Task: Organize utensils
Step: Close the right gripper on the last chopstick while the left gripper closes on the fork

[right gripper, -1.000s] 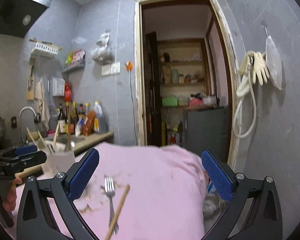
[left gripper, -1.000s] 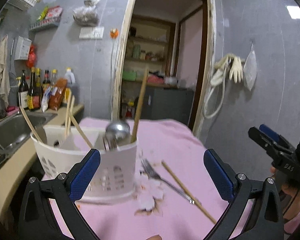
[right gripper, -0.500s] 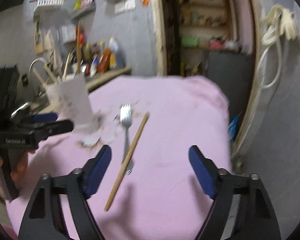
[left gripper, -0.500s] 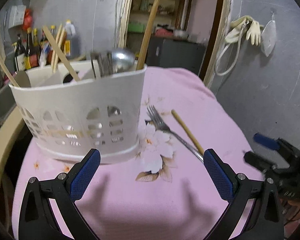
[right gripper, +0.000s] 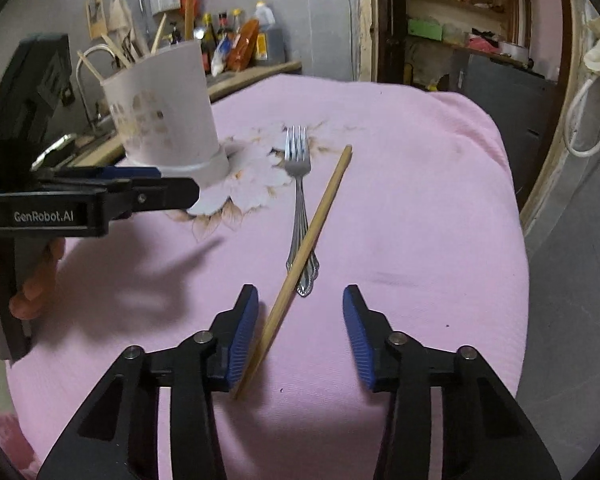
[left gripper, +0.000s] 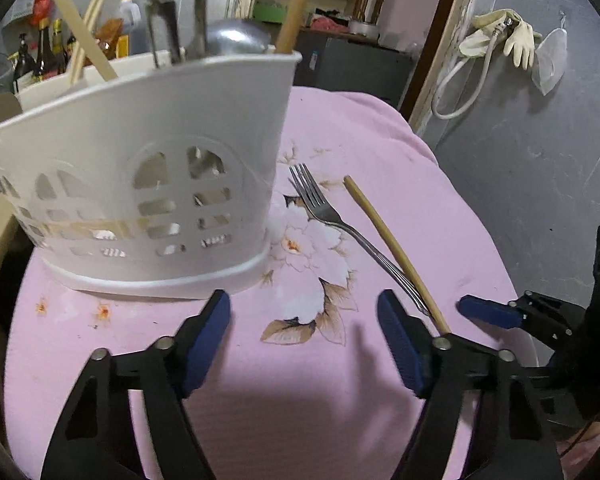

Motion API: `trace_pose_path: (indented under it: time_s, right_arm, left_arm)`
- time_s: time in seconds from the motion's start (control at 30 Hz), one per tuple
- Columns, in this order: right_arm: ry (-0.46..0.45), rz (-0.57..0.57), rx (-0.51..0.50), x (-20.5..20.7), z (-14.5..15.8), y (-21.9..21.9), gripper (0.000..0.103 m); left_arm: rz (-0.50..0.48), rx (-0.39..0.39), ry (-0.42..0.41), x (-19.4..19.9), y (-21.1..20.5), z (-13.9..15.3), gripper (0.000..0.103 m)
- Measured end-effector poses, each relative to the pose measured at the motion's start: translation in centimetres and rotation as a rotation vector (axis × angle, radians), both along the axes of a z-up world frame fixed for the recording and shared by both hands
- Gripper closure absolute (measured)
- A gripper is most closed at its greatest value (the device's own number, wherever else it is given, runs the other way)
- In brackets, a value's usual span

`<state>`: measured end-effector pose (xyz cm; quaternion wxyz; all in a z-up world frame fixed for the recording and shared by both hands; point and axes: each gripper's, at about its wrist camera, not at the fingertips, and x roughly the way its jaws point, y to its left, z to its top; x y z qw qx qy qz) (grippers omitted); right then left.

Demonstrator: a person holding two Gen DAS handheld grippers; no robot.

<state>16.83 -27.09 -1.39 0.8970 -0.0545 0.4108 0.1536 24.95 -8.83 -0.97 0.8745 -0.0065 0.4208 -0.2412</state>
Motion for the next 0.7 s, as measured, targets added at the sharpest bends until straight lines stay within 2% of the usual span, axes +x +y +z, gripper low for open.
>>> trace_pose_path:
  time_s: [0.03,0.13,0.23,0.43,0.7]
  right_arm:
    - [0.0,-0.005,-0.015,0.1,0.0,0.1,0.076]
    - [-0.007,-0.022,-0.056,0.3,0.0,0.0,0.091]
    - [-0.012,-0.042,-0.063,0.3,0.0,-0.6,0.097]
    - [-0.039,-0.085,-0.092,0.7,0.2,-2.0,0.099]
    - [-0.067,-0.138,-0.095,0.8,0.6,-3.9,0.099]
  left_arm:
    - [-0.005,-0.002,0.008,0.1,0.0,0.0,0.046]
    - [-0.022,0.004,0.019,0.1,-0.5,0.0,0.052]
    - [-0.044,0.011,0.027,0.2,-1.0,0.1,0.058]
    - [-0.065,-0.007,0.089,1.6,-2.8,-0.4,0.068]
    - [-0.037,-0.005,0.133,4.4,-6.2,-0.9,0.072]
